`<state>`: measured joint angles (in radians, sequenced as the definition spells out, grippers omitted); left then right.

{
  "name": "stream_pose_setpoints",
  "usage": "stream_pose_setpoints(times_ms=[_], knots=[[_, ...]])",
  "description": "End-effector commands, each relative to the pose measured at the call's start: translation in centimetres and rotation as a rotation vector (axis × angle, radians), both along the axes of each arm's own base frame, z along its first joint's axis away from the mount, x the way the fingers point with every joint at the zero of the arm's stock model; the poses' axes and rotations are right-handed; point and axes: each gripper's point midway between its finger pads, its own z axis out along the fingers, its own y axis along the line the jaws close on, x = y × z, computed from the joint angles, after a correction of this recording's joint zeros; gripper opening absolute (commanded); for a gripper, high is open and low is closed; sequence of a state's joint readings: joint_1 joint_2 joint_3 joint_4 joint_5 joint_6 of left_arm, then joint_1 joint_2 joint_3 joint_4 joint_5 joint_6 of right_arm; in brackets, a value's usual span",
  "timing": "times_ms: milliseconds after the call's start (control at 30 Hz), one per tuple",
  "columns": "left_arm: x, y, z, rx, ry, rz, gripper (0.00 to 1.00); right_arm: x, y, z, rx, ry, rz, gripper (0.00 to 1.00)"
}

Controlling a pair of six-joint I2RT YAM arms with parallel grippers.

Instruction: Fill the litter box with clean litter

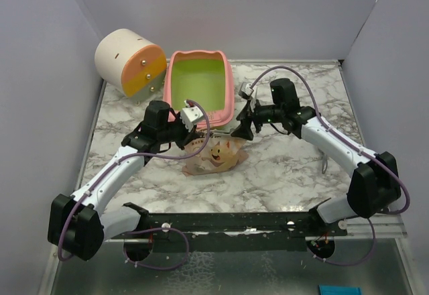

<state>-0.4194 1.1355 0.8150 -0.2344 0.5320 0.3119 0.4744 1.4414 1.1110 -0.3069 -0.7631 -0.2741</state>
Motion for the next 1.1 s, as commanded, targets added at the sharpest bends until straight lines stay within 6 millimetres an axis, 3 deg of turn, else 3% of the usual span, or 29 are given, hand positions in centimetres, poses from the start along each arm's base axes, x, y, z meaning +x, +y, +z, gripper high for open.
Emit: stream_pose_setpoints(times_ms=[0,267,533,700,900,1067], knots=[[0.0,-0.6,2.6,-0.057,-0.088,-0.028,0.00,0.7,0.5,-1.6,-0.029,-0.011,0.006,0.71],[0.6,-0.6,3.3,-0.058,-0.110,-0.012,0.00,0.7,0.5,-2.8,-0.055,0.012,0.005,0.62],[2.7,-0.7,4.8,-0.048,-0.135,0.031,0.00,0.6,0.2,-3.1,-0.075,0.028,-0.004,0.29],[4.0,-1.2,6.7,-0.064,-0.169,0.044,0.00,1.0,0.0,-2.7,-0.082,0.016,-0.025,0.02],[5.9,-1.2,8.7,-0.073,-0.218,0.089,0.00,1.3,-0.7,0.2,-0.045,-0.054,-0.106,0.01],[5.6,-1.3,10.0,-0.109,-0.261,0.084,0.00,2.2,-2.2,3.4,-0.019,-0.130,-0.237,0.01]])
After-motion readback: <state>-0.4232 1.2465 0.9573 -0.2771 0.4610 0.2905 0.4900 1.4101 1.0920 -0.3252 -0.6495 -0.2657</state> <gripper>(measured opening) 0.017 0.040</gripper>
